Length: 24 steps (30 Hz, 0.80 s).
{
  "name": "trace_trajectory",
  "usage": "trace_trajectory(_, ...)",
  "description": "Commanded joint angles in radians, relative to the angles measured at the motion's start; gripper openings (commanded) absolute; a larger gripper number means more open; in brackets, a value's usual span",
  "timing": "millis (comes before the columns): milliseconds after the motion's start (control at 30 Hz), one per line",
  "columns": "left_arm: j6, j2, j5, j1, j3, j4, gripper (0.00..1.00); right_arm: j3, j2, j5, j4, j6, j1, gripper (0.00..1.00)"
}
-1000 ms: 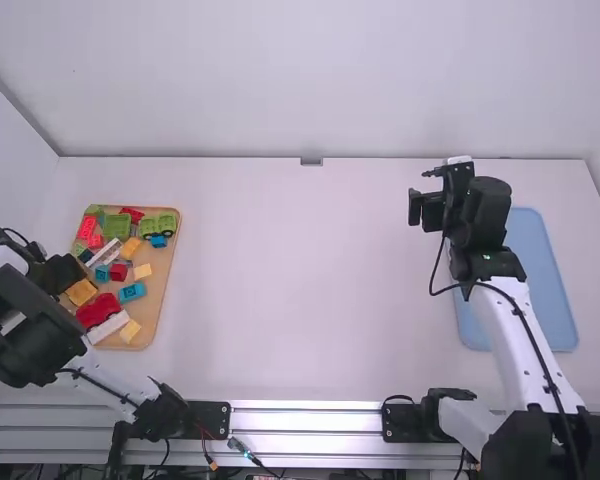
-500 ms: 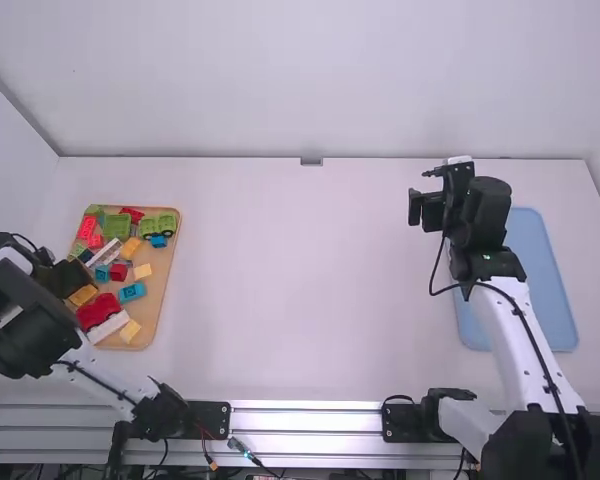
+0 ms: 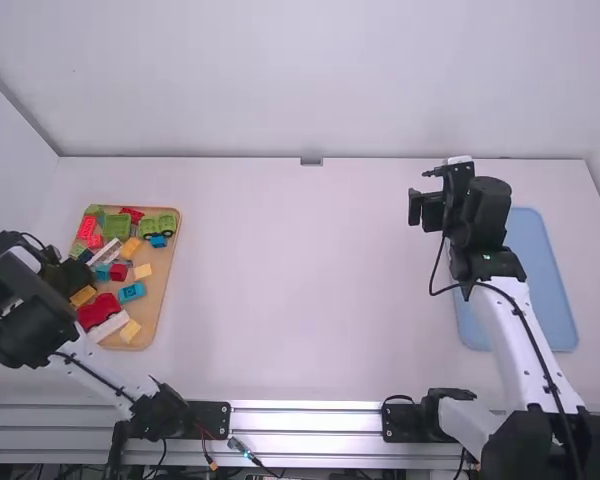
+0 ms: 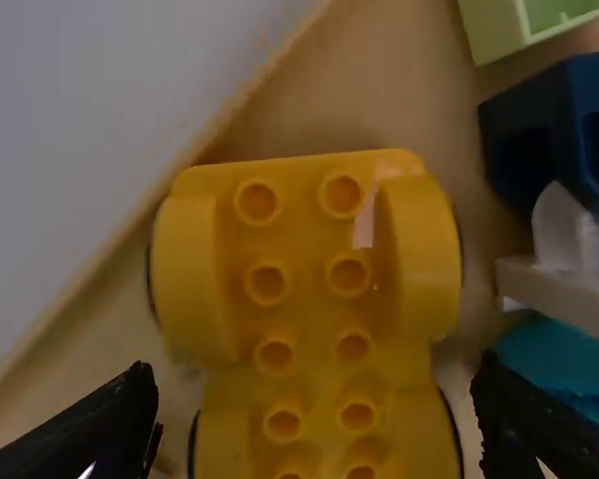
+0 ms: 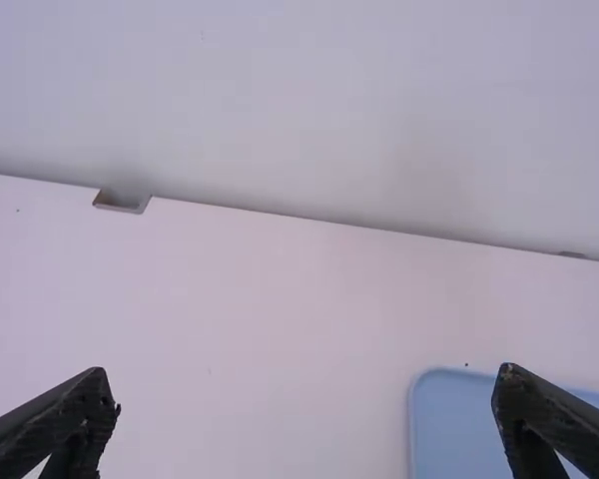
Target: Assemble lego blocks to make yellow taxi
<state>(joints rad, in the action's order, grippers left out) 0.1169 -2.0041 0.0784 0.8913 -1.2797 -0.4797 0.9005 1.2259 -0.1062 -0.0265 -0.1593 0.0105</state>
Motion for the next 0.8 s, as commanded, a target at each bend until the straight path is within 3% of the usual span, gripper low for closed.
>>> trace_trajectory(0,0.001,-0.019,0.008,-0.024,0.011,0.002,0.78,0.042,0.005,-0.005,-0.002,0.005,0.002,0.99)
trace_trajectory(367,-0.074,-0.062,-0.105,-0.027,0.011,-0.023,0.73,0.042,0.005,-0.005,-0.004,0.005,0.002,0.99)
trace_trajectory(567,-0.087,-0.070,-0.091,-0.027,0.010,-0.019,0.55,0.042,0.005,-0.005,-0.004,0.005,0.002,0.99)
trace_trajectory(733,-0.122,-0.070,-0.098,-0.027,0.001,-0.037,0.47,0.042,0.005,-0.006,-0.004,0.005,0.002,0.99)
trace_trajectory(767,-0.132,-0.069,-0.095,-0.028,-0.014,-0.056,0.38,0.042,0.005,-0.005,-0.004,0.005,0.002,0.99)
